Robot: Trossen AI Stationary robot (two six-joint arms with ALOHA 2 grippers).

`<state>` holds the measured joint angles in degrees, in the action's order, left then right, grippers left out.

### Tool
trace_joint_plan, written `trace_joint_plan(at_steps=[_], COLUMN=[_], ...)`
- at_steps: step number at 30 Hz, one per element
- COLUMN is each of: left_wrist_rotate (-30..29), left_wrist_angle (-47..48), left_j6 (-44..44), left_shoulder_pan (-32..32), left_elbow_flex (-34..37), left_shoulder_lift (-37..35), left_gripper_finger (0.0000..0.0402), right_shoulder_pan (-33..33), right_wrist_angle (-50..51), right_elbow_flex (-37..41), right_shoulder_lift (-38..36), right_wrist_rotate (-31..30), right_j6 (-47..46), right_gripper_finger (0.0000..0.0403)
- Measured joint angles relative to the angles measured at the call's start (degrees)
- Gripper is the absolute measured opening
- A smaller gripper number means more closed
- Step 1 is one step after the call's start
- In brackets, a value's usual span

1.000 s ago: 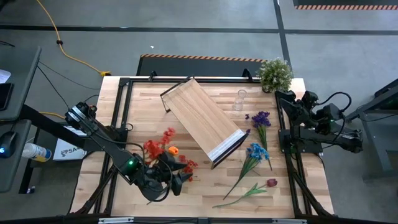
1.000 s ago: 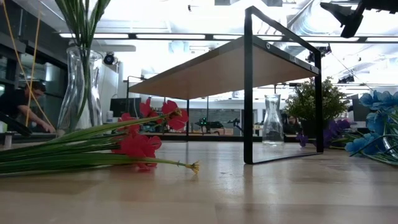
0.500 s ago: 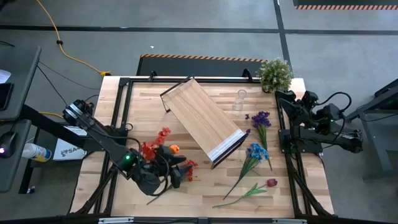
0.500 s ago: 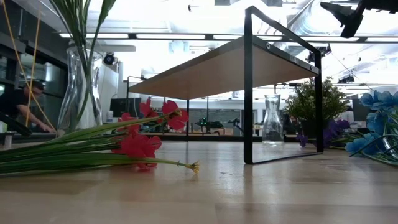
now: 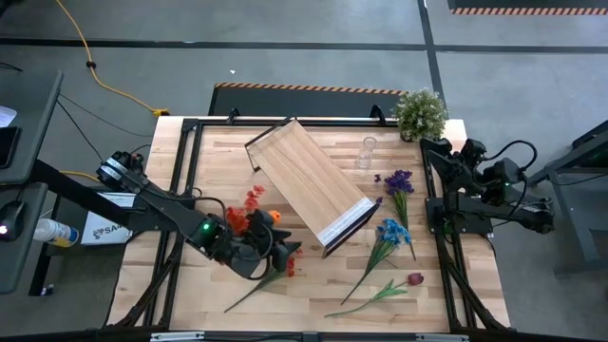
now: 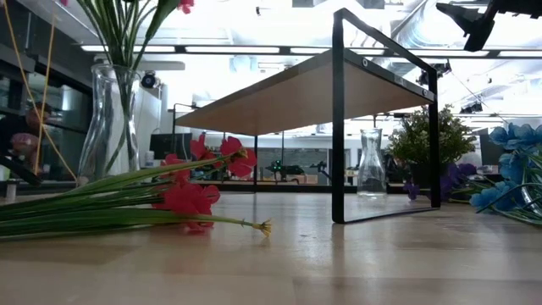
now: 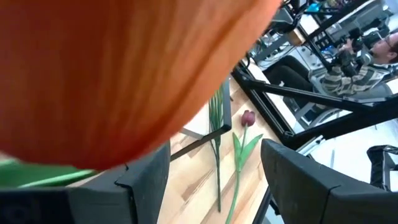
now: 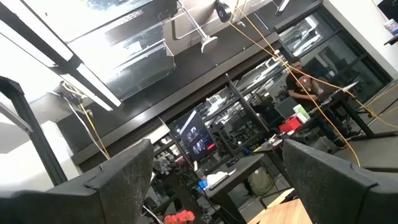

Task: Pick and place flowers into a vace then onto a shelf
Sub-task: Put the red flowers into the bottom transparent vase

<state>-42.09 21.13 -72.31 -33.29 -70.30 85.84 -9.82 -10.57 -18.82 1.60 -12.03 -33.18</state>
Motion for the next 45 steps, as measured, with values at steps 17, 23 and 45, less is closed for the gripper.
trace_joint_plan(at_steps=[17,23,45], left_wrist_rotate=[-4.75,-6.07,-0.06], left_wrist_angle=[-1.33,-2.25,-5.19], left_j6=[1.57,1.55,2.59], left_shoulder_pan=[-0.05,-0.06,-0.06], left_elbow_flex=[0.0,0.0,-0.08], left_shoulder_lift=[0.02,0.04,1.44], left_gripper_finger=[0.0282,0.0282,0.0282], right_shoulder_pan=[0.0,0.0,0.0], right_wrist_angle=[-0.02,-0.01,3.6], right_elbow_flex=[-0.01,0.01,-0.01], right_shoulder_lift=[-0.01,0.01,0.59], right_wrist_rotate=[-0.06,-1.03,-1.01], right_j6=[-0.86,-1.52,-6.19], right_gripper_finger=[0.0344,0.0344,0.0344])
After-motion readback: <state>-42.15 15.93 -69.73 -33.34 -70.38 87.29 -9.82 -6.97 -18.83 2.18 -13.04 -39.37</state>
